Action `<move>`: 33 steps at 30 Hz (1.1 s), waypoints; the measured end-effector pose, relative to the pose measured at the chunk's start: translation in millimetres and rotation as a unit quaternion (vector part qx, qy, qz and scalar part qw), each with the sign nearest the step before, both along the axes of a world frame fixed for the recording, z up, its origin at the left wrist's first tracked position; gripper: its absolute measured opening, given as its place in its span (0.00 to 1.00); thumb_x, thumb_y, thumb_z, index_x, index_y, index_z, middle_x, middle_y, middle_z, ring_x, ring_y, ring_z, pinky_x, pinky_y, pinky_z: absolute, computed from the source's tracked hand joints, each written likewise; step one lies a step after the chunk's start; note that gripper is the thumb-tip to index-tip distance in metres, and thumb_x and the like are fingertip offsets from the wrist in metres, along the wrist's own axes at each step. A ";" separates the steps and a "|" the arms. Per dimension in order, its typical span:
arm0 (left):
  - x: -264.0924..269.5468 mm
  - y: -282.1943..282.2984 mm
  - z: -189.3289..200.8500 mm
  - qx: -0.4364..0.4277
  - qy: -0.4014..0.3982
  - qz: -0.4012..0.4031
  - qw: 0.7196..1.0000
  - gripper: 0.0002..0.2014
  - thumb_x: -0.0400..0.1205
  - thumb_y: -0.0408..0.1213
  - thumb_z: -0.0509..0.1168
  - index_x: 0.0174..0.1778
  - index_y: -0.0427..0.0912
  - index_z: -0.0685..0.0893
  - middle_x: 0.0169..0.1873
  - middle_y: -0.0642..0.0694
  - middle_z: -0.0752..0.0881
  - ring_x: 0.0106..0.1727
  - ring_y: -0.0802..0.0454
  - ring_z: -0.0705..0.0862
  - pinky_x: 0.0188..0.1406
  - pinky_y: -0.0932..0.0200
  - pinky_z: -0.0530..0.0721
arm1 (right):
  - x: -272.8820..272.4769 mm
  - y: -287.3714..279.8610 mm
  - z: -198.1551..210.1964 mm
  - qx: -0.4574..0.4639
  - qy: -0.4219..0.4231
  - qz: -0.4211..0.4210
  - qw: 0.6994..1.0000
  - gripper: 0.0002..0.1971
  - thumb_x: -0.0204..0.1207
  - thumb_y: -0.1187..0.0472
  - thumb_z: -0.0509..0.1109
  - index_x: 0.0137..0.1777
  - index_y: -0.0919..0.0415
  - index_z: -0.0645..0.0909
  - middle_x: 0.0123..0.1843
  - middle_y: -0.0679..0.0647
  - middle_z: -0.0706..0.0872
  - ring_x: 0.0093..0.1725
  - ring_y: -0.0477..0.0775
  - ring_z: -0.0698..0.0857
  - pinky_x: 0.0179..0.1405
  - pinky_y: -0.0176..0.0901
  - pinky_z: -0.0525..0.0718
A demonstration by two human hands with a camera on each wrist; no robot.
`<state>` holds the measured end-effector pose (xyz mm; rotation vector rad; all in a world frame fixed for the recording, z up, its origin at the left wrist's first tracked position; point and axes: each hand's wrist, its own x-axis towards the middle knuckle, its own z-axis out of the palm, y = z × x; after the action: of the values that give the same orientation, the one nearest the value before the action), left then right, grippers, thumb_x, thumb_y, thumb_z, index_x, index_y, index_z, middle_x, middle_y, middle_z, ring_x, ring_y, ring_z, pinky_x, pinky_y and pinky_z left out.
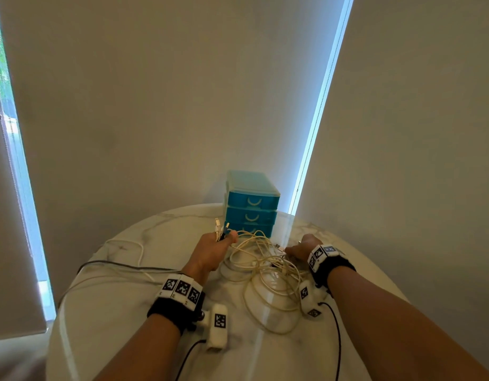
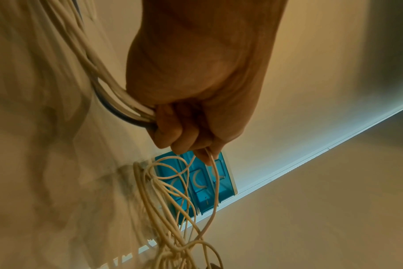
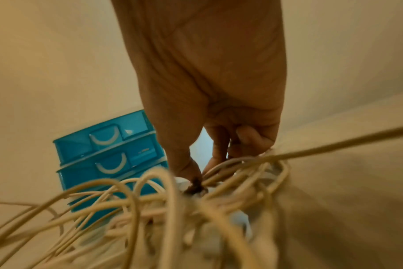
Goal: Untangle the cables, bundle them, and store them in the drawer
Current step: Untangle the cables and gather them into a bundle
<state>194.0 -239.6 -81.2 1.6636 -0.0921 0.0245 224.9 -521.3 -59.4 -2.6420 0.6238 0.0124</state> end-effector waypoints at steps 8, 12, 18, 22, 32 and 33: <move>-3.8 0.0 4.0 -0.014 -0.003 0.018 1.000 0.21 0.91 0.51 0.68 0.56 0.34 0.93 0.12 0.58 0.75 0.13 0.63 0.69 0.15 0.68 0.67 | -12.7 -5.4 86.6 0.129 -0.088 0.056 0.986 0.19 0.80 0.53 0.80 0.59 0.71 0.91 0.39 0.54 0.91 0.31 0.49 0.84 0.30 0.37 0.84; -14.6 -2.2 17.5 0.004 -0.017 0.005 1.000 0.29 0.85 0.69 0.65 0.52 0.45 0.95 0.14 0.57 0.75 0.15 0.62 0.69 0.18 0.64 0.68 | -42.0 29.6 143.2 0.253 -0.089 0.207 0.941 0.14 0.79 0.61 0.84 0.53 0.74 0.93 0.41 0.59 0.95 0.38 0.48 0.90 0.45 0.36 0.91; -26.2 -7.2 22.6 0.015 -0.020 -0.045 0.999 0.28 0.79 0.73 0.70 0.35 0.49 0.86 0.20 0.53 0.74 0.20 0.57 0.67 0.22 0.60 0.66 | -52.6 60.4 128.2 0.373 0.079 0.365 0.850 0.18 0.89 0.63 0.73 0.72 0.76 0.85 0.67 0.64 0.93 0.72 0.61 0.90 0.78 0.51 0.85; -25.1 -6.7 20.8 0.020 -0.012 -0.034 0.999 0.16 0.84 0.57 0.75 0.43 0.47 0.90 0.15 0.59 0.78 0.15 0.63 0.73 0.19 0.66 0.70 | -31.7 15.2 90.3 0.281 -0.085 0.123 0.948 0.13 0.84 0.64 0.77 0.57 0.77 0.88 0.49 0.66 0.96 0.52 0.63 0.97 0.61 0.52 0.95; -19.0 -4.5 14.7 0.002 0.000 -0.020 1.000 0.23 0.81 0.65 0.75 0.46 0.46 0.95 0.14 0.57 0.73 0.15 0.60 0.67 0.18 0.63 0.66 | -30.2 -43.5 -0.4 0.051 -0.042 -0.066 0.996 0.22 0.76 0.55 0.81 0.65 0.67 0.85 0.58 0.61 0.92 0.52 0.61 0.92 0.40 0.44 0.86; -19.5 -4.2 15.0 -0.003 0.001 -0.017 1.000 0.20 0.82 0.61 0.75 0.41 0.46 0.92 0.14 0.58 0.74 0.13 0.61 0.69 0.17 0.66 0.67 | -26.6 -42.1 6.1 0.087 -0.093 -0.065 0.990 0.17 0.76 0.57 0.80 0.60 0.67 0.89 0.52 0.61 0.95 0.49 0.60 0.94 0.41 0.45 0.91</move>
<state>174.5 -243.8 -66.2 1.6566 -0.1194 -0.0022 198.2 -563.4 -53.3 -2.3950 0.6962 -0.2069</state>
